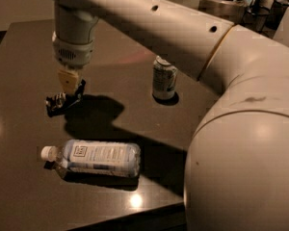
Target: Pick rxbar chocolate
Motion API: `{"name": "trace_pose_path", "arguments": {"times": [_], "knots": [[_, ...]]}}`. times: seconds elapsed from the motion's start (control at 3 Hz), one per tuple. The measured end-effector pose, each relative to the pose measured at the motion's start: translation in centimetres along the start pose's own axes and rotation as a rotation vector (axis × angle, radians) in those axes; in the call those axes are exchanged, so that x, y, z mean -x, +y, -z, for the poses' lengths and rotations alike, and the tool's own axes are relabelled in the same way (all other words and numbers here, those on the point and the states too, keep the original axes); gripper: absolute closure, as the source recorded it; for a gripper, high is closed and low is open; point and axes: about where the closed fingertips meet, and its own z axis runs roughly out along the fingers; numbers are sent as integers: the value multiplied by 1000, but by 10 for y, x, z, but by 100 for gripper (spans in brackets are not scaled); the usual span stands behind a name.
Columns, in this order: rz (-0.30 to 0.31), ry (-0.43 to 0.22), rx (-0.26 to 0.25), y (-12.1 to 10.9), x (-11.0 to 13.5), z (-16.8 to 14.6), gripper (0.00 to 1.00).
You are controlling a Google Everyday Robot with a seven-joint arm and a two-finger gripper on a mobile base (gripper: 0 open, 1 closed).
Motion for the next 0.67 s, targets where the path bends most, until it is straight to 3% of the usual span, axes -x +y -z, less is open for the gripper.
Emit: {"name": "trace_pose_path", "arguments": {"times": [0.33,0.67], "knots": [[-19,-92,-68,-48,-1,79,100],[-19,-92,-69,-48,0,79,100]]}}
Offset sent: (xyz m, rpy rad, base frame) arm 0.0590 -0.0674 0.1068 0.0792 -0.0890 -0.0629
